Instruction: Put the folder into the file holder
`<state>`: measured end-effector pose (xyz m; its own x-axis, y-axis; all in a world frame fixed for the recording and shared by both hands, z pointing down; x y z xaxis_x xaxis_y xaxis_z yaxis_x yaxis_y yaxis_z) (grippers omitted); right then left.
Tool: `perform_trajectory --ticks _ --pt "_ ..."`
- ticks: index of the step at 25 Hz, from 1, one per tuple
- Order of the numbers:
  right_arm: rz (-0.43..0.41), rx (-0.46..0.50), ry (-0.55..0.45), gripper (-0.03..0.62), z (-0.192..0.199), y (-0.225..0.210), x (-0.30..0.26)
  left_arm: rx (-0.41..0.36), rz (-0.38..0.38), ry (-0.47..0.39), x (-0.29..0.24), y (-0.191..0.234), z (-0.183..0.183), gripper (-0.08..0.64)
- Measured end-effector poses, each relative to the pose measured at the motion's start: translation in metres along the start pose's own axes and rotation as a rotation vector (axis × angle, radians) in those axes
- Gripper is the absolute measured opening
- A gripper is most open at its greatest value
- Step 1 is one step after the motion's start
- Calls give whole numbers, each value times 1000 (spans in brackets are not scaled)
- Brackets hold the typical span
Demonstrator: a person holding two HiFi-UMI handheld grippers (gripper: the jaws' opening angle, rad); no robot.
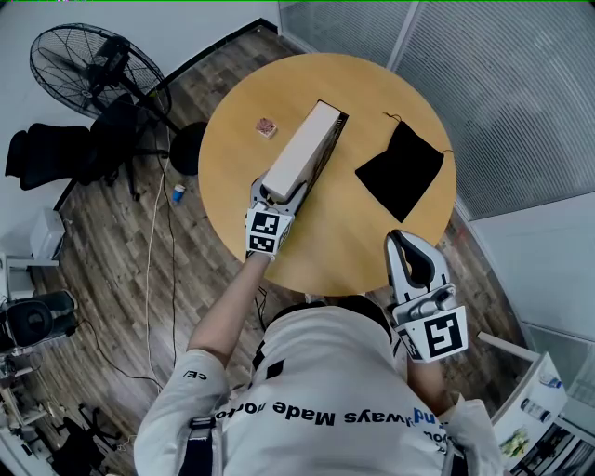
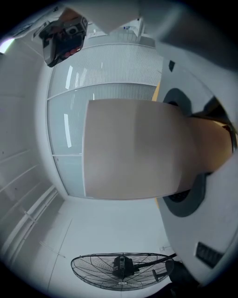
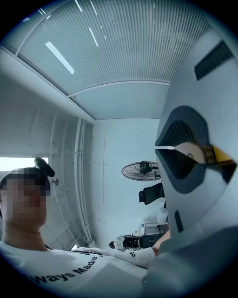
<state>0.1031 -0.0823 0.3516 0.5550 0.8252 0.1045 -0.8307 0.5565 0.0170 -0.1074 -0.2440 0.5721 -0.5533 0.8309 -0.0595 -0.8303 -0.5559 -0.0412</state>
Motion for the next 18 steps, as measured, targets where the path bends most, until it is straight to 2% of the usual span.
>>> perform_trajectory --ticks 10,18 --pt "1 4 -3 41 0 -3 7 26 -24 25 10 -5 13 310" --pt "-12 12 -11 41 -4 -8 12 52 -90 59 32 -10 24 313"
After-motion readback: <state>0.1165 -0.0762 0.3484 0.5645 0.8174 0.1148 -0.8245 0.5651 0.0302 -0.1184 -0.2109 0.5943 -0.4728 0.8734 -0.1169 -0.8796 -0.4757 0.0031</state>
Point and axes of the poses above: the fingertips, and each gripper's own axes: x backward along the fingers, y to its left, z out of its underside, the point moved 5 cm from there along x, backward along the fingers, and after that the axes turned 12 degrees about -y, right-handed, at the moved point
